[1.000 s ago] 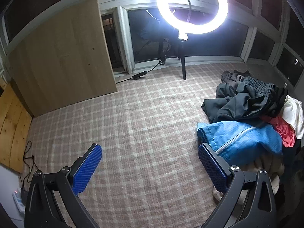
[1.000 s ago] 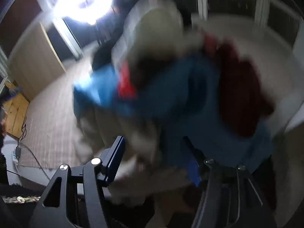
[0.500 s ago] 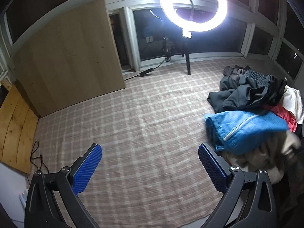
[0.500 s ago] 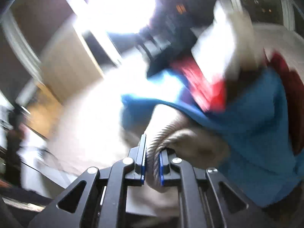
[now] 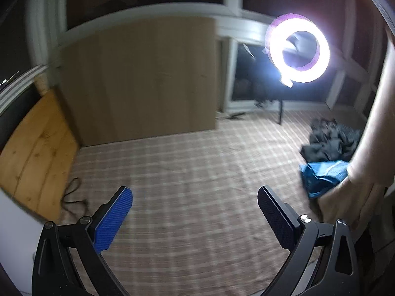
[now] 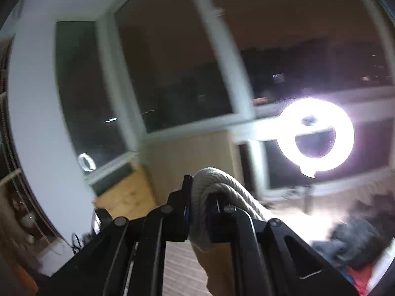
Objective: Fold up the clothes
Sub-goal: 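Pull the cream sweater out of the pile and drop it onto the rug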
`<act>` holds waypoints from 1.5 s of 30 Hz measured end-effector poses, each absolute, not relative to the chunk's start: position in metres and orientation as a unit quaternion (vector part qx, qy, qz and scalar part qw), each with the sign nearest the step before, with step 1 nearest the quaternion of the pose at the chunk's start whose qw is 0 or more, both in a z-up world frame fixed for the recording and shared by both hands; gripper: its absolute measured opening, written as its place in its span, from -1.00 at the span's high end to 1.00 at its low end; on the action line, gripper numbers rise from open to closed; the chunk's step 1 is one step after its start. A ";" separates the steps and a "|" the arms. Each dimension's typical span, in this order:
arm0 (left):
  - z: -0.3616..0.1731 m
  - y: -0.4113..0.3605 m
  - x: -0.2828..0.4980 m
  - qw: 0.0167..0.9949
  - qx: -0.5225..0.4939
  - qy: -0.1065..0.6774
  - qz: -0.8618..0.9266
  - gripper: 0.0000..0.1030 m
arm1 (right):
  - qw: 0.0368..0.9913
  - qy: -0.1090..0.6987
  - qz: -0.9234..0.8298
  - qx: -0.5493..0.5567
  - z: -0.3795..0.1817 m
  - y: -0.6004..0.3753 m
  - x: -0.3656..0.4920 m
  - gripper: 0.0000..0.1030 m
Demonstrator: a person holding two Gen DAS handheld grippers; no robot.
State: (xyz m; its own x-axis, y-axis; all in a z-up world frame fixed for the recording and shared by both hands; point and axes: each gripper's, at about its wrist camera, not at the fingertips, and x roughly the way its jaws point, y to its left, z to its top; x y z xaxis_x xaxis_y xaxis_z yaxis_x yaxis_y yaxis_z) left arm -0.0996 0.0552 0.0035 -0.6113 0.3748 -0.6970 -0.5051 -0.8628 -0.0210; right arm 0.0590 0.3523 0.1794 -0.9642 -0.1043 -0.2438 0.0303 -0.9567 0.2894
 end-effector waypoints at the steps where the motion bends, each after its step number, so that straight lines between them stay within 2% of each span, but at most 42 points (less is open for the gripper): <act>1: 0.005 0.040 -0.102 0.236 -0.362 0.085 0.898 -0.98 | 0.054 -0.139 -0.980 0.132 0.184 0.337 0.037 0.81; 3: 0.008 0.009 -0.107 0.216 -0.357 0.076 0.905 -0.98 | 0.096 -0.134 -0.976 0.142 0.188 0.304 -0.008 0.81; 5: 0.004 -0.017 -0.114 0.197 -0.364 0.069 0.908 -0.98 | 0.130 -0.129 -0.962 0.201 0.166 0.278 -0.061 0.80; 6: 0.001 -0.025 -0.117 0.191 -0.369 0.068 0.907 -0.98 | 0.126 -0.122 -0.953 0.248 0.147 0.270 -0.087 0.54; 7: -0.003 -0.032 -0.120 0.184 -0.374 0.068 0.906 -0.98 | 0.102 -0.113 -0.940 0.306 0.122 0.265 -0.112 0.40; 10: -0.022 -0.045 -0.129 0.166 -0.391 0.076 0.902 -0.98 | 0.022 -0.103 -0.895 0.433 0.049 0.271 -0.147 0.40; 12: -0.037 -0.045 -0.134 0.167 -0.408 0.083 0.894 -0.98 | -0.003 -0.118 -0.885 0.451 0.005 0.290 -0.129 0.38; 15: -0.063 -0.028 -0.139 0.188 -0.438 0.094 0.874 -0.98 | -0.058 -0.153 -0.869 0.466 -0.052 0.330 -0.075 0.03; 16: -0.073 -0.015 -0.140 0.204 -0.450 0.100 0.864 -0.98 | -0.076 -0.157 -0.859 0.481 -0.075 0.340 -0.056 -0.02; 21: -0.117 0.073 -0.140 0.289 -0.480 0.144 0.816 -0.98 | -0.115 -0.195 -0.802 0.553 -0.178 0.366 0.003 -0.03; 23: -0.131 0.111 -0.137 0.314 -0.488 0.164 0.798 -0.97 | -0.094 -0.226 -0.788 0.564 -0.205 0.367 0.012 -0.03; 26: -0.145 0.160 -0.131 0.342 -0.497 0.191 0.774 -0.94 | -0.074 -0.210 -0.787 0.575 -0.228 0.350 0.003 -0.03; 27: -0.145 0.168 -0.130 0.344 -0.497 0.195 0.772 -0.93 | -0.078 -0.189 -0.795 0.572 -0.230 0.345 -0.001 -0.02; 29: -0.142 0.174 -0.130 0.343 -0.496 0.194 0.773 -0.93 | -0.084 -0.154 -0.813 0.556 -0.232 0.338 -0.008 0.65; 30: -0.139 0.174 -0.130 0.341 -0.495 0.192 0.776 -0.93 | -0.079 -0.162 -0.817 0.548 -0.227 0.340 -0.011 0.82; 33: -0.124 0.149 -0.137 0.314 -0.486 0.177 0.797 -0.93 | -0.087 -0.179 -0.841 0.503 -0.186 0.354 -0.018 0.89; 36: -0.109 0.113 -0.146 0.278 -0.477 0.154 0.820 -0.93 | -0.068 -0.195 -0.881 0.426 -0.115 0.366 -0.032 0.89; 40: -0.087 0.052 -0.151 0.216 -0.466 0.102 0.852 -0.93 | 0.039 -0.196 -0.924 0.327 -0.008 0.351 -0.083 0.95; 43: -0.077 0.013 -0.144 0.177 -0.457 0.067 0.869 -0.93 | 0.129 -0.165 -0.930 0.301 0.034 0.304 -0.147 1.00; 45: -0.075 -0.010 -0.138 0.149 -0.456 0.052 0.876 -0.93 | 0.174 -0.157 -0.923 0.304 0.038 0.270 -0.194 0.99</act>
